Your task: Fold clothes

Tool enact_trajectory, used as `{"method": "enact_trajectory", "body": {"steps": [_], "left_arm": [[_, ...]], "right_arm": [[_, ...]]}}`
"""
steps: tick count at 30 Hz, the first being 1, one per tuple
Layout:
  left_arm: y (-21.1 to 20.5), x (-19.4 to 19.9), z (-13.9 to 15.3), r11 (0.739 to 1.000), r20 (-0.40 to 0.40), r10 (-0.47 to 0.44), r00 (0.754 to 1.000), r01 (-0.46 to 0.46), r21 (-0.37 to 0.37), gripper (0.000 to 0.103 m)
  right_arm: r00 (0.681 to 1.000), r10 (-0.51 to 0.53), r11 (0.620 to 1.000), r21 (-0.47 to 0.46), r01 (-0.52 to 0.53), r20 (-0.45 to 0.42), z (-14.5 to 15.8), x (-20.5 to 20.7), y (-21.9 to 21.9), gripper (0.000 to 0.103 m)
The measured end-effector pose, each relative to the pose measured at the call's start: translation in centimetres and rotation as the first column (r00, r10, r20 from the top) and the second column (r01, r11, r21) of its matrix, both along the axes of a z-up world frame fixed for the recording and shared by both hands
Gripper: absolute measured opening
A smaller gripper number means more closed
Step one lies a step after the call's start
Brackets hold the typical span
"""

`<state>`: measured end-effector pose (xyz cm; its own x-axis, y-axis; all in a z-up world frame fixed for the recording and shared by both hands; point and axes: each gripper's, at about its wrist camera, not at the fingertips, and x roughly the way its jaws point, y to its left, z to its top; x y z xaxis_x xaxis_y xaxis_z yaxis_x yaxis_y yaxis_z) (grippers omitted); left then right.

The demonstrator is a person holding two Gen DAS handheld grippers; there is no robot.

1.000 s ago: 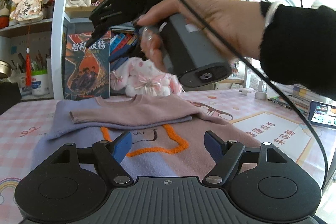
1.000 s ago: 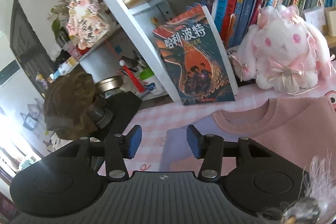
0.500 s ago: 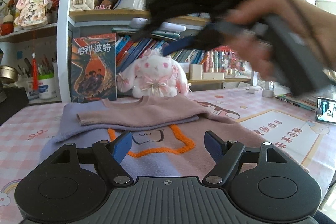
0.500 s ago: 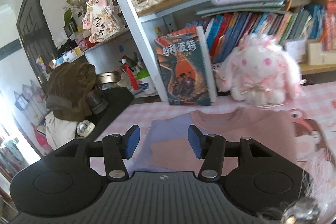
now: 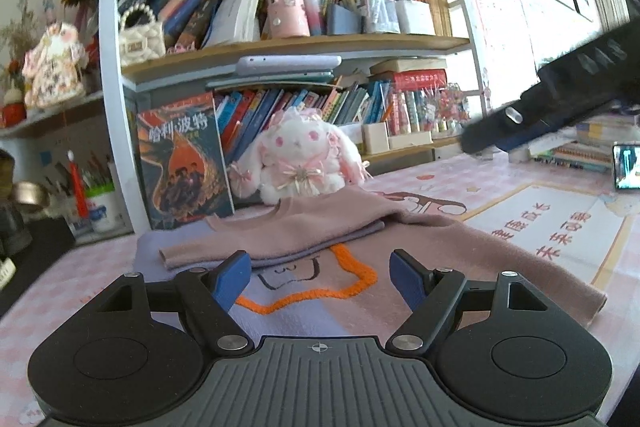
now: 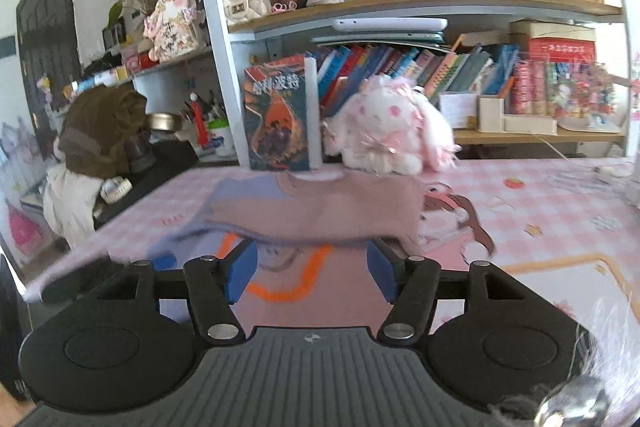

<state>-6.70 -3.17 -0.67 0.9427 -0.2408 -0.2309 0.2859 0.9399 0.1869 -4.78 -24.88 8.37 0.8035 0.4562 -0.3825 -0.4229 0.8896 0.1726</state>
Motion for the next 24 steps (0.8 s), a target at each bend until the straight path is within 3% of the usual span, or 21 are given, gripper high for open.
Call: {"method": "enact_trajectory", "body": {"steps": [7,15,24], "left_arm": [[0.3,-0.4,0.2,1.0,0.026,0.024,0.999,-0.023,-0.016,0.079],[1.8,-4.3,1.6,1.0,0.037,0.027,0.999,-0.028,0.015,0.079],[5.2,-7.6,3.0,0.993,-0.103,0.113,0.988,-0.115,-0.011,0.079]], "right_arm": [[0.999,-0.041,0.998,-0.039,0.041,-0.009,-2.5,-3.2,-1.9,0.062],[0.996,-0.067,0.997,-0.038,0.065,-0.059,-4.6,-4.6,-4.0,0.062],[0.992,-0.07,0.997,-0.033,0.067,-0.109,-6.1,-5.9,-4.8,0.063]]}}
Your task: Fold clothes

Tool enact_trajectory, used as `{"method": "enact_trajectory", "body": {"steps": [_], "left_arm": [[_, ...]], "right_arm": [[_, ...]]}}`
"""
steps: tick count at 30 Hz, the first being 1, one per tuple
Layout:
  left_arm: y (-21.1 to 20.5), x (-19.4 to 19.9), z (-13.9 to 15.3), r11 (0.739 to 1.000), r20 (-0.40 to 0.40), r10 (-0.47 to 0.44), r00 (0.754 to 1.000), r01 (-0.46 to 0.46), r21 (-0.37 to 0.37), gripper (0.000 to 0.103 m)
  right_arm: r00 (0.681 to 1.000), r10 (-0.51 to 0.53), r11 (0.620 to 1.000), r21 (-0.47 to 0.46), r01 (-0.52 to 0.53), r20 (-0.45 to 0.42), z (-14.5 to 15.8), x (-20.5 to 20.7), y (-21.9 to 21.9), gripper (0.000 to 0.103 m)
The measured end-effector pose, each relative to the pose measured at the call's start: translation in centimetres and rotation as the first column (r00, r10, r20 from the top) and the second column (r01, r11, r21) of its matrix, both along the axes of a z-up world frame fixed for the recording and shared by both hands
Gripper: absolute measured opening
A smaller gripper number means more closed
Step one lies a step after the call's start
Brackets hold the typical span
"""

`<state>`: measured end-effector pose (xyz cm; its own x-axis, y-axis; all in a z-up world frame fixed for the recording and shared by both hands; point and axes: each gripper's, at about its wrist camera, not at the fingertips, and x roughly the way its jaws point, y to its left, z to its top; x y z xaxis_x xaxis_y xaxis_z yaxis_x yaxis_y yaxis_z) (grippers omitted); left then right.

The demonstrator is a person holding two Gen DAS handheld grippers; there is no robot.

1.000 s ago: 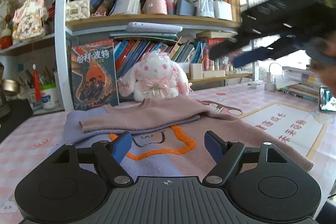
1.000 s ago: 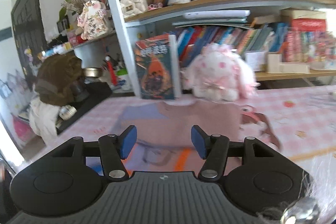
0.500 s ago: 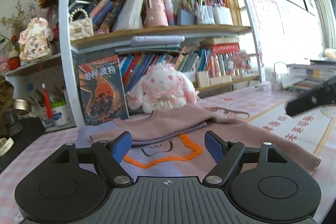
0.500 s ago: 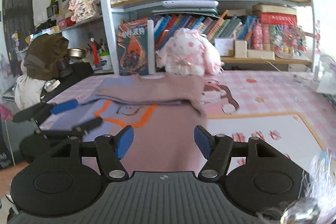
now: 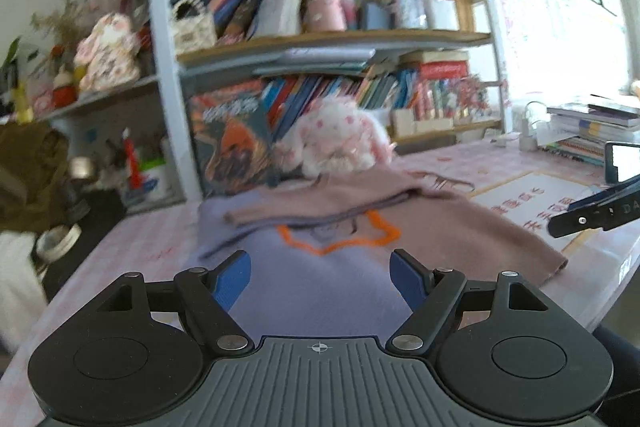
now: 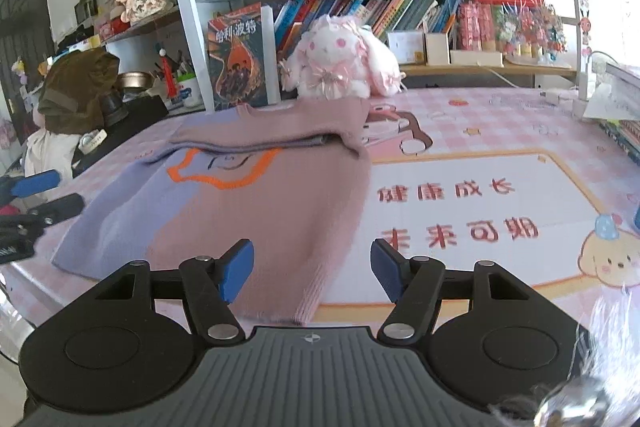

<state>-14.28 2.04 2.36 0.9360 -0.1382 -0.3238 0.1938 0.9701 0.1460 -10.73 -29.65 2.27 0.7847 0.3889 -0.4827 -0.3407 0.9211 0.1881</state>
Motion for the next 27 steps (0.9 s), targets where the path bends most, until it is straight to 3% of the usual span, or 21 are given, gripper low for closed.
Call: {"method": "enact_trajectory", "body": {"steps": [10,15,22,27], "left_arm": [[3.4,-0.3,-0.9,0.991,-0.091,0.131,0.987,-0.131,-0.002,0.079],[4.4,-0.4,-0.9,0.988,-0.114,0.155,0.981,-0.157,-0.012,0.079],[6.6,0.2,-0.9,0.978,-0.172,0.155,0.973,-0.176,-0.111,0.086],[7.4,0.5,-1.2,0.979,-0.193,0.143,0.971,-0.167,-0.115,0.086]], "right_arm": [[0.999,-0.005,1.0,0.023,0.006,-0.042,-0.5,-0.8,-0.8,0.065],[0.998,-0.008,0.999,0.03,0.01,-0.058,-0.6,-0.8,-1.0,0.065],[0.996,-0.008,0.999,0.038,0.011,-0.089,-1.1,-0.7,-1.3,0.065],[0.994,-0.018,0.998,0.055,0.024,-0.107,-1.2,-0.4,-1.9,0.065]]}}
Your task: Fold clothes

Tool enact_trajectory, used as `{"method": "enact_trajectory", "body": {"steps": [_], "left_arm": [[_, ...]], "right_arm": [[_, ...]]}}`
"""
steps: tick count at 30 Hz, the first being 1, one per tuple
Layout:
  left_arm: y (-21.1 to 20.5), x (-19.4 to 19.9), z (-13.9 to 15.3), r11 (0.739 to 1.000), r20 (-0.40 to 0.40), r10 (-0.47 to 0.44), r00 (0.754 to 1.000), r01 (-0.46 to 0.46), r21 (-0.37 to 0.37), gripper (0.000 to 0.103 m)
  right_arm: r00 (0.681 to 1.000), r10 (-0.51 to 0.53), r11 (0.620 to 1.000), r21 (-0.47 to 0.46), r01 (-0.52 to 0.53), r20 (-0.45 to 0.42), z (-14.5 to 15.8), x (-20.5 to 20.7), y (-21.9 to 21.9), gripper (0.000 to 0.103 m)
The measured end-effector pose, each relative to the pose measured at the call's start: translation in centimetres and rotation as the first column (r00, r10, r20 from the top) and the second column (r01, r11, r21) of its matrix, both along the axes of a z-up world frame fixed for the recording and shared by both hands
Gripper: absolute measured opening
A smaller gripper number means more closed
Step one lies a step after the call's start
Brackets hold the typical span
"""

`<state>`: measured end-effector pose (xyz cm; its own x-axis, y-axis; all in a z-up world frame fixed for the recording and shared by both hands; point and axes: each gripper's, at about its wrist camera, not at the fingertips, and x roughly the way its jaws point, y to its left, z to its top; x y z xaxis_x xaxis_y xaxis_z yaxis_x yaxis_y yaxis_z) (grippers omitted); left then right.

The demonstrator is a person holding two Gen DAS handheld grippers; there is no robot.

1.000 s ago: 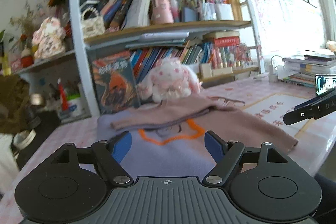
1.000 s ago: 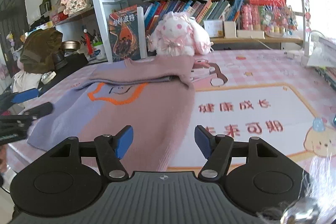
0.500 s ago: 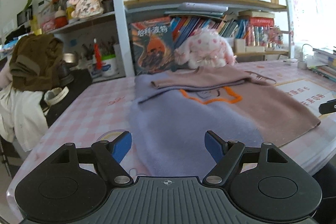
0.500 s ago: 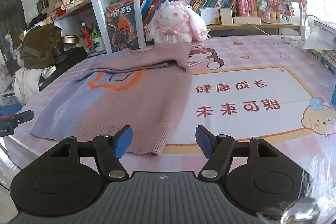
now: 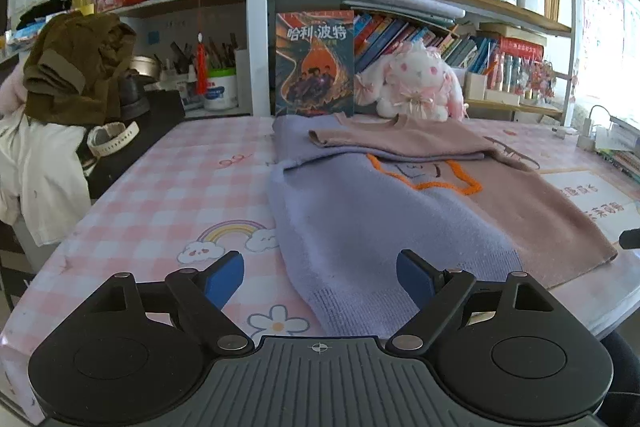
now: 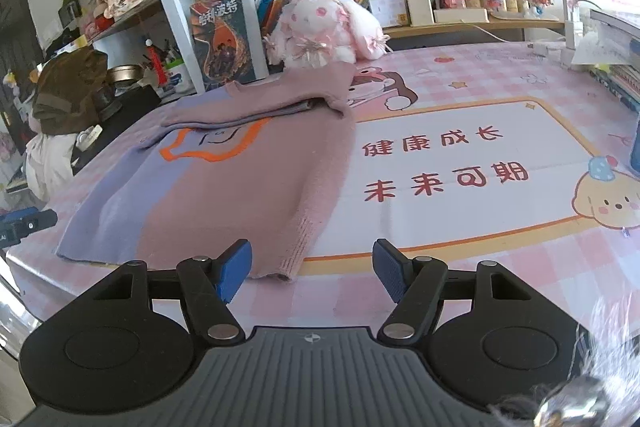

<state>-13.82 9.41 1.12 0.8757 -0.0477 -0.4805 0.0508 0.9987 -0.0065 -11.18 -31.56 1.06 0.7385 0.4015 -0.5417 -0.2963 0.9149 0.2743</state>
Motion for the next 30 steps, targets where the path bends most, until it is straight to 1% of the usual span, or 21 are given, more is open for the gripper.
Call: {"method": "enact_trajectory", "body": {"steps": [5,9,15,24,25,26,30], "left_arm": [[0.9,-0.4,-0.1,0.999,0.01,0.021,1.0,-0.02,-0.042,0.086],[1.4,-0.4,0.0,0.998,0.011,0.036,0.999,-0.035,-0.049,0.086],[1.9,-0.1,-0.1,0.994,0.003,0.068,0.998,-0.067,-0.081,0.086],[1.7,0.1,-0.5,0.994,-0.018,0.07,0.997,-0.071,-0.079,0.084],[1.8,0.2,-0.6,0.994,-0.022,0.07,0.997,-0.072,-0.085,0.082],[1.8,0.3,-0.7,0.993,-0.028,0.068,0.997,-0.071,-0.092,0.077],[2.1,0.6,-1.0,0.992,-0.051,0.071,0.996,-0.076,-0.105,0.071]], "right_arm": [[1.0,-0.008,1.0,0.01,0.008,-0.008,0.0,0.2,-0.3,0.065],[1.0,-0.005,1.0,0.016,0.005,-0.016,-0.2,0.3,-0.3,0.065],[1.0,-0.003,1.0,0.029,0.004,-0.027,-0.4,0.5,-0.2,0.065],[0.999,0.012,0.998,0.059,-0.009,-0.037,-0.7,0.9,0.0,0.065],[0.999,0.013,0.998,0.06,-0.011,-0.037,-0.7,1.0,0.0,0.065],[0.999,0.015,0.998,0.063,-0.012,-0.037,-0.7,1.0,0.1,0.065],[0.999,0.009,0.997,0.079,-0.006,-0.04,-0.7,1.3,0.0,0.065]]}}
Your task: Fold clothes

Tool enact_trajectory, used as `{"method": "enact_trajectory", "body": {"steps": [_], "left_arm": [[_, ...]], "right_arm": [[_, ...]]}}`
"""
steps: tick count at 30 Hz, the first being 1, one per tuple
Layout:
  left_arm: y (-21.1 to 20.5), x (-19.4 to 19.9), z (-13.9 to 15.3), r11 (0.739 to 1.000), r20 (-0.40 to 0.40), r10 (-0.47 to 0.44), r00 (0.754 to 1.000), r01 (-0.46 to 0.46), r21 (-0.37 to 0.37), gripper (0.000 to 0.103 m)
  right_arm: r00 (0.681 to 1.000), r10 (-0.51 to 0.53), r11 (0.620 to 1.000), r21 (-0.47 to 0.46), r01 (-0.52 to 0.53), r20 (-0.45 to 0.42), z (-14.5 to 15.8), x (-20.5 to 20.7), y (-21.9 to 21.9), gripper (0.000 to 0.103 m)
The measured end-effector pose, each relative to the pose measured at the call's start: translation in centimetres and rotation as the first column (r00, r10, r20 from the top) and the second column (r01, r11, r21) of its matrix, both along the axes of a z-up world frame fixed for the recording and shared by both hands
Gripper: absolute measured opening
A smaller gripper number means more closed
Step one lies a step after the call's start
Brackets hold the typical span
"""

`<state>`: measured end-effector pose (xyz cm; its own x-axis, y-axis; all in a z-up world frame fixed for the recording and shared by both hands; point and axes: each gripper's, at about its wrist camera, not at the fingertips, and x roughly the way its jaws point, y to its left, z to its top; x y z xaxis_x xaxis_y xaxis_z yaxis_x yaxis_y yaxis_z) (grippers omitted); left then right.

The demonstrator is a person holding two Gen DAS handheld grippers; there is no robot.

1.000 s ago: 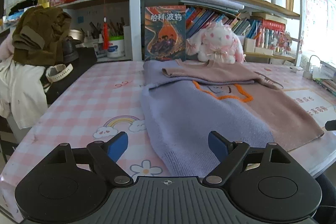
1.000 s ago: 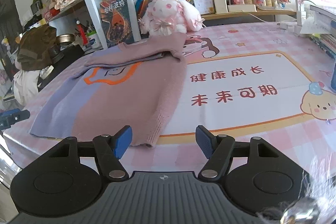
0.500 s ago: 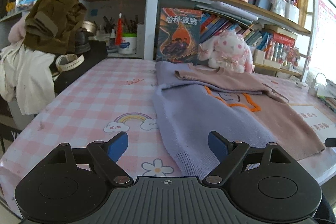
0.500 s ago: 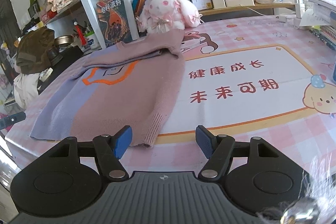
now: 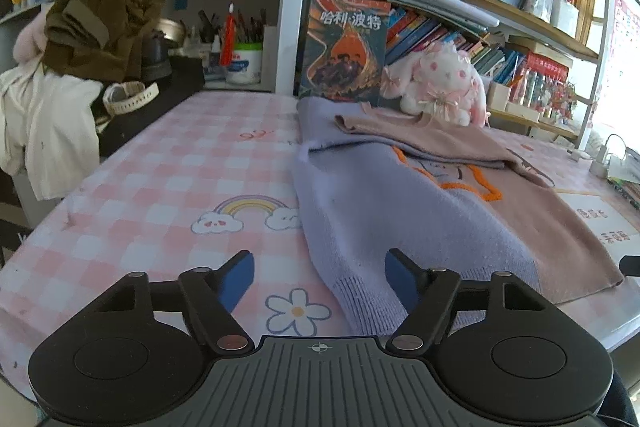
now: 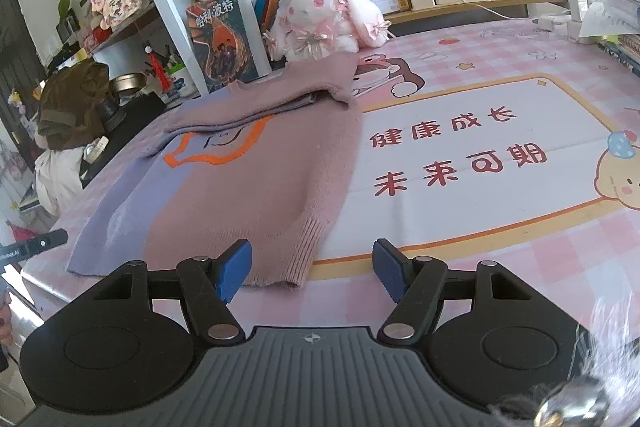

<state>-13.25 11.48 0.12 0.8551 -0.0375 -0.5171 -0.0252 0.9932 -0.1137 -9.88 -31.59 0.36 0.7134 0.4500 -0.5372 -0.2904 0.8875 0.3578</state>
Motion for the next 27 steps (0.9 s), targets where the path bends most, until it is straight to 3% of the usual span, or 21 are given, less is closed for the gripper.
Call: {"method": "enact_trajectory", "body": {"steps": [5,12,13,15,17,19,20,21,23,27], "left_arm": [[0.1,0.5,-0.4,0.999,-0.025,-0.015,1.0,0.014,-0.044,0.07],[-0.5,1.9,-1.4,0.998,-0.074,-0.04,0.996,0.037,-0.041,0.069],[-0.7,2.0,-1.4,0.999,-0.074,-0.041,0.996,0.039,-0.032,0.066],[-1.0,2.1,-1.4,0.999,-0.074,-0.044,0.996,0.043,-0.015,0.048],[-1.3,2.3,-1.5,0.999,-0.075,-0.054,0.996,0.053,-0.012,0.021],[-1.5,2.5,-1.4,0.998,-0.074,-0.067,0.995,0.066,-0.016,0.012],[-1.6,2.6,-1.3,0.997,-0.068,-0.075,0.995,0.074,-0.016,0.01],[-1.8,2.7,-1.1,0.997,-0.057,-0.082,0.995,0.081,-0.018,0.007],[-1.9,2.3,-0.4,0.995,-0.009,-0.095,0.995,0.094,-0.039,0.007],[-2.1,2.2,0.3,0.992,0.009,-0.105,0.994,0.105,-0.073,0.008]], "right_arm": [[1.0,-0.02,1.0,0.016,0.02,-0.002,0.0,0.3,-0.2,0.064],[0.999,-0.041,0.999,0.0,0.041,0.0,-0.1,1.5,0.0,0.059],[0.999,-0.041,0.999,-0.007,0.041,0.002,-0.1,1.7,0.1,0.057],[0.999,-0.039,0.999,-0.023,0.039,0.008,-0.1,2.0,0.5,0.051],[0.999,-0.029,0.998,-0.048,0.03,0.016,-0.1,2.1,1.0,0.046],[1.0,-0.005,0.997,-0.074,0.007,0.024,-0.3,2.3,1.7,0.033],[1.0,0.008,0.997,-0.073,-0.007,0.02,-0.3,2.4,1.9,0.028],[1.0,0.021,0.997,-0.071,-0.02,0.016,-0.3,2.5,2.2,0.015],[0.999,0.033,0.998,-0.054,-0.032,0.02,-0.2,2.7,2.5,0.012],[0.997,0.033,0.986,0.159,-0.044,0.071,0.8,2.3,1.2,0.011]]}}
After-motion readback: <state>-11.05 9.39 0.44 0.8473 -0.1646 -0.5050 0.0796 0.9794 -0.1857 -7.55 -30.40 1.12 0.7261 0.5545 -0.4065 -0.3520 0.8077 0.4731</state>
